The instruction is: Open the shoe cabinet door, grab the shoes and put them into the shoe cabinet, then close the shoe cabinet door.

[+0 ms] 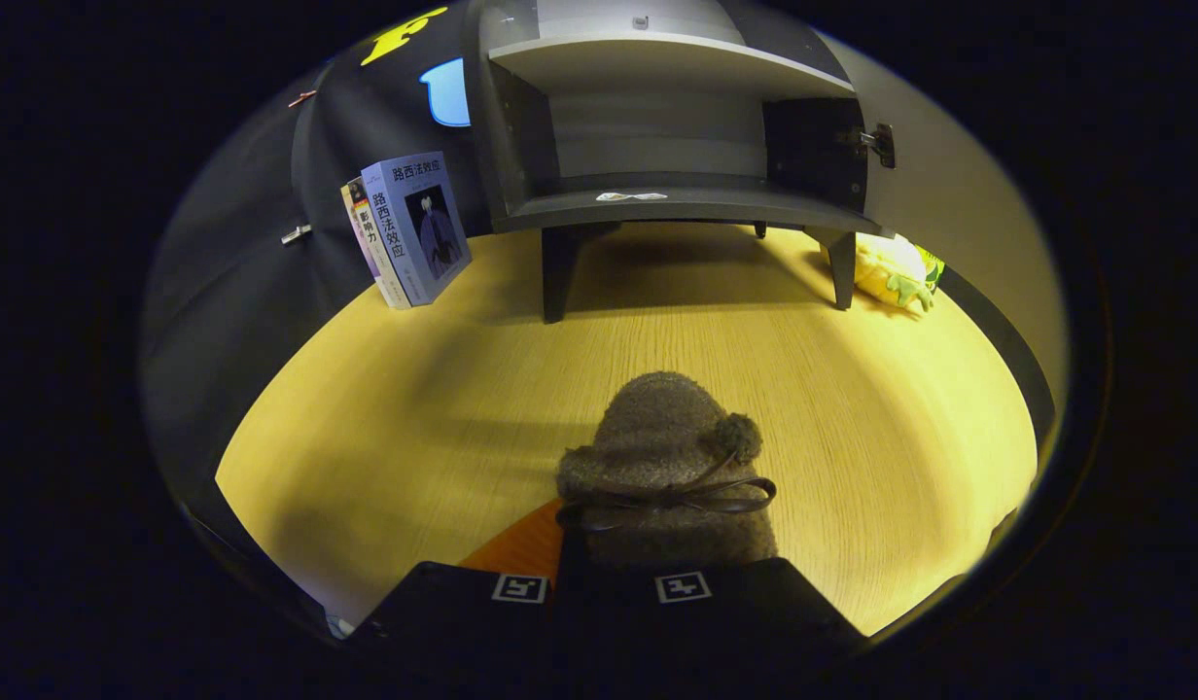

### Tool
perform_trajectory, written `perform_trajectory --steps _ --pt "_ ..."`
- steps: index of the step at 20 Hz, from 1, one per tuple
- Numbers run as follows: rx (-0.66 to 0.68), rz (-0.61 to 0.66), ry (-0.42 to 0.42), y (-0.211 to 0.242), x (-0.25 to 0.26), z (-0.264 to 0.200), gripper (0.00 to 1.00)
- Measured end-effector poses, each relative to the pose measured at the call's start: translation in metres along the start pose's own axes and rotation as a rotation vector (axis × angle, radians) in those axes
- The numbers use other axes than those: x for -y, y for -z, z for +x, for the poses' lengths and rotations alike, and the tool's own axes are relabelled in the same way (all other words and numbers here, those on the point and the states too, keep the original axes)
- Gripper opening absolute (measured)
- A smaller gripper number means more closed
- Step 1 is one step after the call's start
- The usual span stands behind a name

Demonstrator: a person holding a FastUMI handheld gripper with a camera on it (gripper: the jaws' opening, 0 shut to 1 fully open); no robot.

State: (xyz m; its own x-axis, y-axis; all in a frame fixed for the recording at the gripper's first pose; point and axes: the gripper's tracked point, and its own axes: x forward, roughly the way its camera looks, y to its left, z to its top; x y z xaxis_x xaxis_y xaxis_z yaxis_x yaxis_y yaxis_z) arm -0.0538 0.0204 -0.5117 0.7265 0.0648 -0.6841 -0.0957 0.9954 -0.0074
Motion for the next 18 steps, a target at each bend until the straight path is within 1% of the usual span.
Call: perform_trajectory --steps 1,4,7,8,9,10,15,18 --pt "0.000 0.000 -0.001 0.001 0.000 0.000 0.24" --pt "-0.013 -0.003 -0.011 0.001 -0.001 0.001 0.24" --pt "-0.017 -0.067 -0.002 0.001 0.000 0.001 0.23" --pt "-0.010 -0.055 -0.019 -0.005 0.001 -0.014 0.23" --pt "-0.021 -0.061 -0.015 0.002 0.000 0.003 0.14" --pt "-0.017 -0.060 -0.011 0.000 -0.001 -0.001 0.05" --pt "-0.024 -0.061 -0.019 0.001 -0.001 0.001 0.05" --pt "-0.025 -0.053 -0.022 -0.006 0.003 -0.012 0.05"
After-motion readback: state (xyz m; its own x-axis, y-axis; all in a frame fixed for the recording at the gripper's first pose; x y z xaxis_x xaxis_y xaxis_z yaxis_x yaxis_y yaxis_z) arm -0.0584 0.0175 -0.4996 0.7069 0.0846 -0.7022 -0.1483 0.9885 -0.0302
